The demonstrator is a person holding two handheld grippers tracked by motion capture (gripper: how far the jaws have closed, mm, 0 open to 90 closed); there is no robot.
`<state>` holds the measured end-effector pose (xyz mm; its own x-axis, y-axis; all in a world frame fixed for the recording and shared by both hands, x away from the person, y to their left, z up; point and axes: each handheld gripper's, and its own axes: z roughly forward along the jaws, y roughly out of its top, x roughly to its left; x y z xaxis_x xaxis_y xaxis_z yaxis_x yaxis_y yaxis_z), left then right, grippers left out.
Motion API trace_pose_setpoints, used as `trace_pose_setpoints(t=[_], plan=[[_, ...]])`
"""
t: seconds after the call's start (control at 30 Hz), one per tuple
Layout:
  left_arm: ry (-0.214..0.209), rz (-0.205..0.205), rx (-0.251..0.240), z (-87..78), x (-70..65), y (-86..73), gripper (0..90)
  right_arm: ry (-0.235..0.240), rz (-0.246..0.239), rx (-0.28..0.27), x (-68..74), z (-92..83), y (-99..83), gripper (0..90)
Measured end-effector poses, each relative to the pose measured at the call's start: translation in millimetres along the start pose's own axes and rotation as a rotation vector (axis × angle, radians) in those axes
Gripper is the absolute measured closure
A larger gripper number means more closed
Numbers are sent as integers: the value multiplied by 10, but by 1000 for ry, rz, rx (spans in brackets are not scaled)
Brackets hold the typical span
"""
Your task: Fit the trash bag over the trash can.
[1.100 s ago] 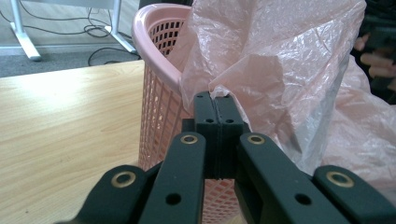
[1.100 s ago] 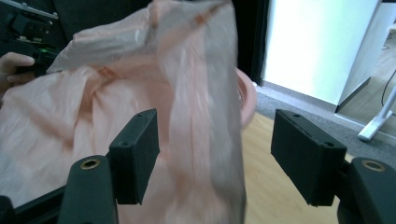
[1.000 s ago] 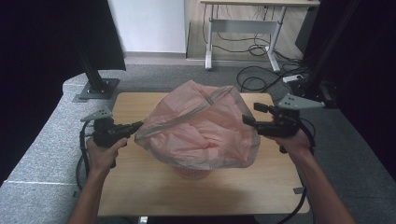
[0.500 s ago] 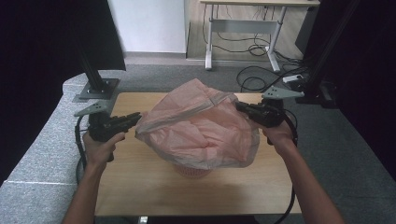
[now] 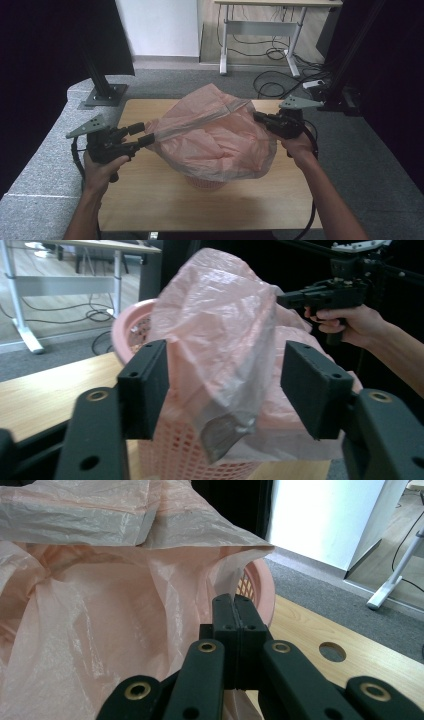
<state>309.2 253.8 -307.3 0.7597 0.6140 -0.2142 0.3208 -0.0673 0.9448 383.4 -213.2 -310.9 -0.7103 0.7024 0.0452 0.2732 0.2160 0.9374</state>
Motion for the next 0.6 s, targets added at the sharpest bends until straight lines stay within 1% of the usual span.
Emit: trace_pose_setpoints(t=[0.03, 0.07, 0.1, 0.13, 0.2, 0.23, 0.3, 0.33, 0.4, 0.43, 0.5, 0.53, 0.57, 0.6], plan=[[8, 10, 19, 43, -5, 1, 320, 2, 0, -1, 2, 3, 1, 893], [12, 20, 53, 107, 1, -2, 316, 2, 0, -2, 6, 8, 3, 893], [15, 23, 69, 145, 6, -7, 324, 3, 1, -5, 13, 12, 7, 893], [25, 31, 87, 198, 11, -18, 361, 5, 1, -6, 18, 15, 9, 893], [26, 52, 103, 245, 16, -28, 506, 6, -5, -9, 29, 20, 16, 892], [25, 50, 101, 252, 23, -26, 624, 4, -10, -15, 31, 18, 21, 893], [-8, 23, 92, 250, 66, -10, 746, 0, -10, -24, 12, 16, 24, 893], [-12, 8, 85, 251, 93, -2, 793, -7, -8, -28, -6, 18, 22, 893], [7, -18, 80, 265, 149, 7, 855, -25, 2, -35, -58, 41, 11, 893], [7, -44, 71, 276, 196, 10, 866, -34, 3, -37, -82, 56, 3, 893], [16, -75, 54, 276, 255, 12, 871, -73, 6, -30, -154, 121, -31, 893], [24, -106, 38, 267, 299, 8, 871, -84, 16, -25, -182, 145, -48, 893], [22, -133, 29, 261, 344, 1, 872, -92, 33, -21, -230, 187, -82, 893], [21, -157, 30, 261, 388, -8, 872, -99, 40, -21, -260, 222, -109, 893]])
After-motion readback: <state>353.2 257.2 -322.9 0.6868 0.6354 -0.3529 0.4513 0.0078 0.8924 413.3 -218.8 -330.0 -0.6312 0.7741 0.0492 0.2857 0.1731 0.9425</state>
